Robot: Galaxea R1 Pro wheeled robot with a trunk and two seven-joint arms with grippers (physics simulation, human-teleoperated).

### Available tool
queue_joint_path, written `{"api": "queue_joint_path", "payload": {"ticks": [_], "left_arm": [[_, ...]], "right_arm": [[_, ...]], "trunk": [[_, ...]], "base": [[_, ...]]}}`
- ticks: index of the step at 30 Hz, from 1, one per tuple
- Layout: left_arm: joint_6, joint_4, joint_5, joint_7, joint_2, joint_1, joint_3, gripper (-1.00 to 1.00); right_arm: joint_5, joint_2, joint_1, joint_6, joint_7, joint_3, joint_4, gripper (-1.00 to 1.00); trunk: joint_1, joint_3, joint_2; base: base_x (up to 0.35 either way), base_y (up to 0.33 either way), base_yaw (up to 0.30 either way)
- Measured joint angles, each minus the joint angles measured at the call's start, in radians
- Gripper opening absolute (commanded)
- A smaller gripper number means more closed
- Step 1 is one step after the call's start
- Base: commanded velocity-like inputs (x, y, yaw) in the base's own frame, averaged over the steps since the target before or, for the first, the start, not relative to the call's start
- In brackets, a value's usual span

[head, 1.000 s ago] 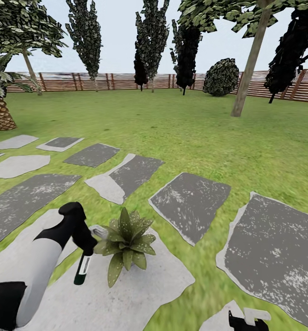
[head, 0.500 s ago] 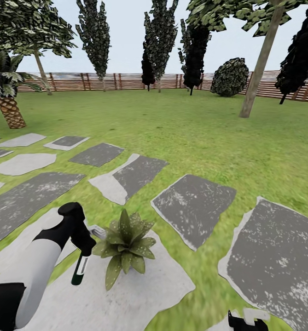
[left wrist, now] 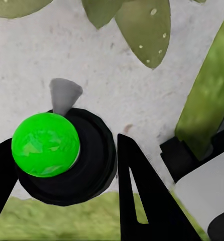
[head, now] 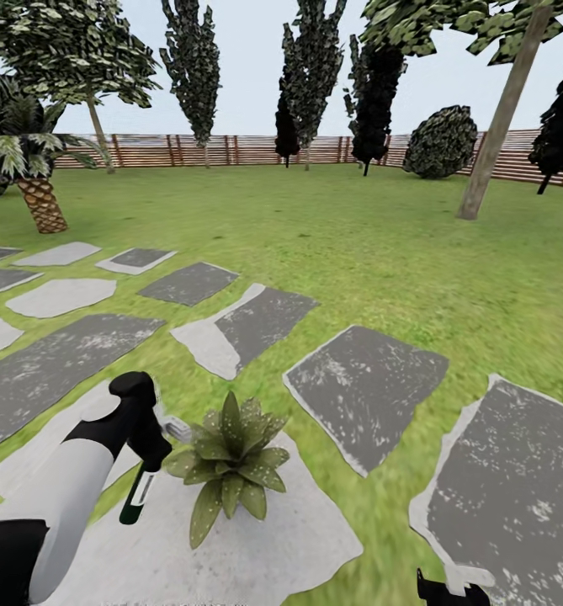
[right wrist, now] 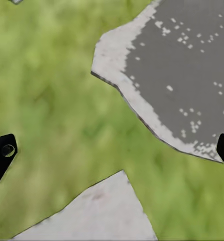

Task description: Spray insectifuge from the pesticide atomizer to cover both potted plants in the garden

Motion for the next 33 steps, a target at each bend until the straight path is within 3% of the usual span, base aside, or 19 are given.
{"api": "queue_joint_path", "payload": {"ticks": [6, 17, 24, 33], "left_arm": [[0.000, 0.000, -0.009, 0.000, -0.007, 0.001, -0.010, -1.00], [0.002, 0.001, -0.009, 0.000, 0.007, 0.002, -0.008, -1.00], [0.006, 0.007, -0.007, 0.000, 0.049, 0.004, -0.001, -1.00], [0.010, 0.014, 0.007, 0.002, 0.040, 0.010, 0.003, -1.00]], "right_arm": [[0.000, 0.000, 0.000, 0.000, 0.000, 0.000, 0.000, 1.00], [0.000, 0.000, 0.000, 0.000, 0.000, 0.000, 0.000, 1.00], [0.000, 0.003, 0.000, 0.000, 0.000, 0.000, 0.000, 1.00], [0.000, 0.003, 0.000, 0.000, 0.000, 0.000, 0.000, 1.00]], "trunk": [[0.000, 0.000, 0.000], [0.000, 0.000, 0.000], [0.000, 0.000, 0.000], [0.000, 0.000, 0.000]], "base": [[-0.106, -0.191, 0.150], [-0.268, -0.179, 0.002], [-0.251, -0.111, 0.125], [-0.014, -0.005, 0.178]]}}
